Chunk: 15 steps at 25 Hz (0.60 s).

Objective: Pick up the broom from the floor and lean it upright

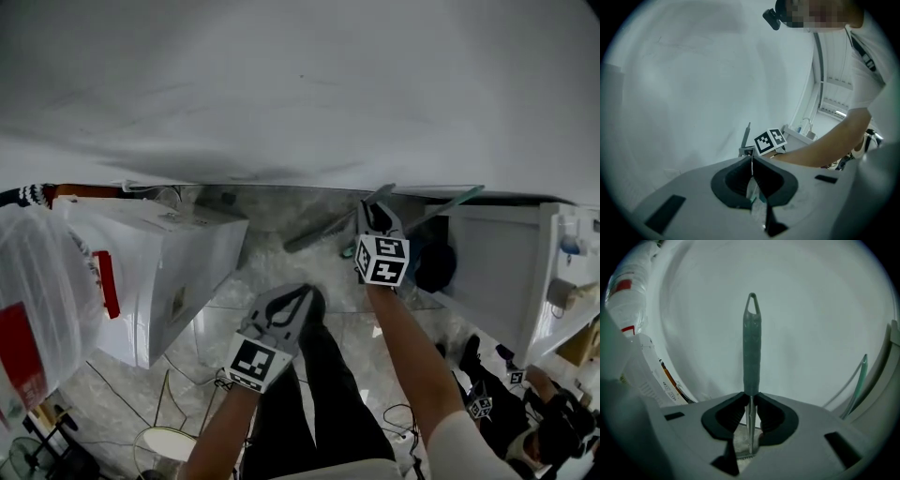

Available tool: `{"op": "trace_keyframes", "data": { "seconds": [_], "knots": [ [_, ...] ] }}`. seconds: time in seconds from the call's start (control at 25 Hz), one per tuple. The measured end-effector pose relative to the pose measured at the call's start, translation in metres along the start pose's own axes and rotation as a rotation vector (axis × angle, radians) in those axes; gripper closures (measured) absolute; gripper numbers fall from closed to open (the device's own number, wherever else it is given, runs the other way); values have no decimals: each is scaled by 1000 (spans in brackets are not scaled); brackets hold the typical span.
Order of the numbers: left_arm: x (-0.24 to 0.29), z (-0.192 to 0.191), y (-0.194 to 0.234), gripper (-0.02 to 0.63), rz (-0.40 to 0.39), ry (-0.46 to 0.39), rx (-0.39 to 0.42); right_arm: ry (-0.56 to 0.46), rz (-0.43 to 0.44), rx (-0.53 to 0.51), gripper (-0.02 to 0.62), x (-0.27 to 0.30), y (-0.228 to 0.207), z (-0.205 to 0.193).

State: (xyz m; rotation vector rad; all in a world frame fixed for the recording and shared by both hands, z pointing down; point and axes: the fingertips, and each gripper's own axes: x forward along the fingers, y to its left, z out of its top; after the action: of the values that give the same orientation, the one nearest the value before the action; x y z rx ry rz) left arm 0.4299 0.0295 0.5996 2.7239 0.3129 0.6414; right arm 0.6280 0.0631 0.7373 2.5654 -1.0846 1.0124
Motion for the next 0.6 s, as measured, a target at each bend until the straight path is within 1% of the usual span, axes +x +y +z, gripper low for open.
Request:
{"op": "trace_keyframes", "data": {
  "seconds": [0.16, 0.28, 0.4, 0.52, 0.6],
  "knots": [
    [5, 2, 2, 595, 4, 18, -25, 2, 6, -20, 509, 13, -4, 9],
    [5, -7, 5, 596, 15, 8, -12, 6, 7, -46, 506, 20, -7, 12],
    [4, -5, 7, 596, 22, 20, -21, 7, 18, -69, 500, 24, -8, 15],
    [0, -6, 9, 596, 37, 8, -9, 10, 46, -82, 454, 26, -5, 19],
    [-3, -2, 8, 595, 41, 15, -18, 19, 58, -91, 431, 27, -4, 19]
  ]
}}
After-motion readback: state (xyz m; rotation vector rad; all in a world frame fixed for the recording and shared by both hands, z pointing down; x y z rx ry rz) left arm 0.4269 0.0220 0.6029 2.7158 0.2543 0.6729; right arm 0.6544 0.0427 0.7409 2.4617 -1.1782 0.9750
